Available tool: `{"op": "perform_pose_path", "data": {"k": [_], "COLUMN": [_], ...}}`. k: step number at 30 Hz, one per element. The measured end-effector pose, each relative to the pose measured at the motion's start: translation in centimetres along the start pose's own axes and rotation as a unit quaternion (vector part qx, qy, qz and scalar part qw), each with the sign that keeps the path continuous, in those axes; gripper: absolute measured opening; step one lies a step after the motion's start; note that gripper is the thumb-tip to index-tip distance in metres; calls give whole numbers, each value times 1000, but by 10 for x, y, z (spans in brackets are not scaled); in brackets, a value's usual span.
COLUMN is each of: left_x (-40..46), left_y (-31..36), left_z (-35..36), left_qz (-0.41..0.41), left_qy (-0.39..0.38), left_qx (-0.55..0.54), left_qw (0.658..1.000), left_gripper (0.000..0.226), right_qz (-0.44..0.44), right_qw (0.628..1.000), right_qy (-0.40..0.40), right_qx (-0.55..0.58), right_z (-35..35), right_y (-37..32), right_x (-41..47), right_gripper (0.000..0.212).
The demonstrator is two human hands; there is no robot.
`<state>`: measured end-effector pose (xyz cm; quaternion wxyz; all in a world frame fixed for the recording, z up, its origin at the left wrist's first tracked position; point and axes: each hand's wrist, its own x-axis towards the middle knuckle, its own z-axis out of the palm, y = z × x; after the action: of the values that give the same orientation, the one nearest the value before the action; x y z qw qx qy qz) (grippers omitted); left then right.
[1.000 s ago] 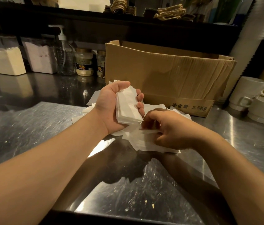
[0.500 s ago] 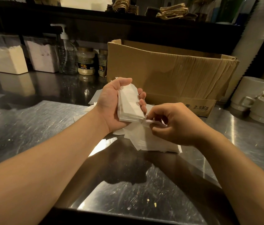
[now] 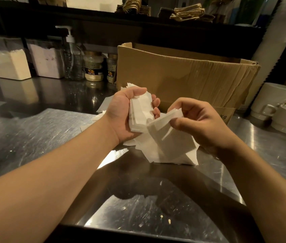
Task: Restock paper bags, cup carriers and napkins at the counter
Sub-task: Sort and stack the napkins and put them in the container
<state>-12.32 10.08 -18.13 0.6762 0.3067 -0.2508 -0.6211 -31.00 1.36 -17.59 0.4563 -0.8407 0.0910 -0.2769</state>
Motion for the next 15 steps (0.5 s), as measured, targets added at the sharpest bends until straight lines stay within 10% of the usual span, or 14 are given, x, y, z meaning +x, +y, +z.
{"op": "perform_pose_path", "data": {"k": [15], "left_x": [2], "left_y": [-14], "left_z": [5], "left_qz": [-21], "left_qy": [-50], "left_qx": [134], "left_qw": [990], "left_gripper": [47], "right_qz": [221], "right_qw": [936], "right_qy": [169], "right_qx": [216], "right_z": [12], "right_y": [4], "right_x": [10], "right_gripper": [16]}}
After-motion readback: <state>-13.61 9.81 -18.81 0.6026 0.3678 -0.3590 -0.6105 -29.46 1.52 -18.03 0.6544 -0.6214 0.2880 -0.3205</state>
